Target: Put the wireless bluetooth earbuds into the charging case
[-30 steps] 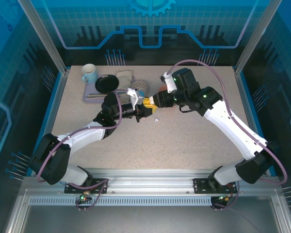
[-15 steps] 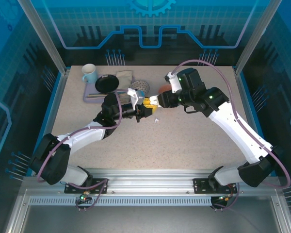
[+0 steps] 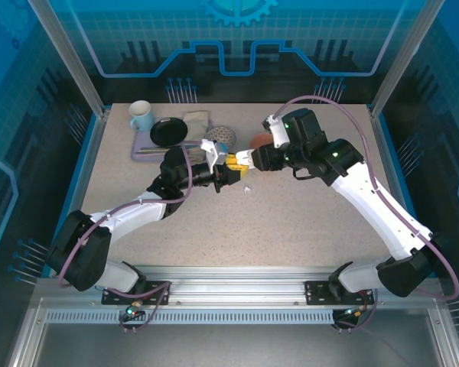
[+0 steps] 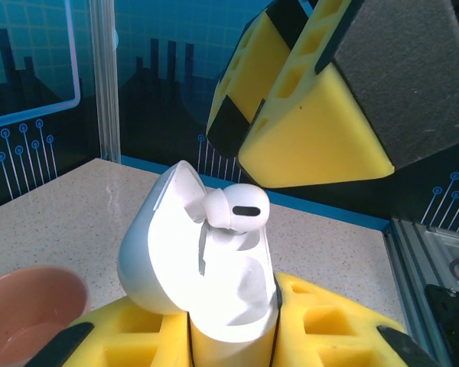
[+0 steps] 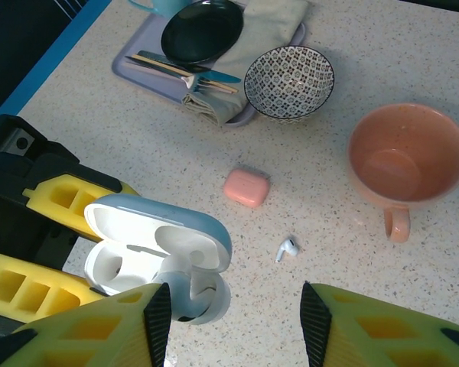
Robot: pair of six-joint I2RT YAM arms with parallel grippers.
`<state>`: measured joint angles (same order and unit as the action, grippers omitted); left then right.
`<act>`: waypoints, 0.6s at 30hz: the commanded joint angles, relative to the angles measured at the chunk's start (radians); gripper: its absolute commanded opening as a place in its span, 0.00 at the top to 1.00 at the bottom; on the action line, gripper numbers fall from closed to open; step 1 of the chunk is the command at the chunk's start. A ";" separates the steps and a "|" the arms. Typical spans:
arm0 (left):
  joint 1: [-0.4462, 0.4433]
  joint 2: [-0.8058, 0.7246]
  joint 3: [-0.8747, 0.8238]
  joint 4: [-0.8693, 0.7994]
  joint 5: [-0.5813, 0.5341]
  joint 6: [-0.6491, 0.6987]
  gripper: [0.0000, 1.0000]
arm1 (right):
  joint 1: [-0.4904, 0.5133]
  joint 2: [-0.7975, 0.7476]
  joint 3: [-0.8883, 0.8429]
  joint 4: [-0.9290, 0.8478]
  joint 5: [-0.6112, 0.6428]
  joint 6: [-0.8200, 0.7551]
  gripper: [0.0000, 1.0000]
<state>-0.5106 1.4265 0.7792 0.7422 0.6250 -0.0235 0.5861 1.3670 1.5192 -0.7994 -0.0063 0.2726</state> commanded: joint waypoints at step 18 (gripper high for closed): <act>-0.006 -0.018 0.036 0.043 0.002 0.014 1.00 | 0.002 0.058 0.062 0.030 -0.032 0.014 0.49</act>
<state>-0.5106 1.4265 0.7792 0.7452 0.6250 -0.0238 0.5865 1.4155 1.5608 -0.7757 -0.0204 0.2844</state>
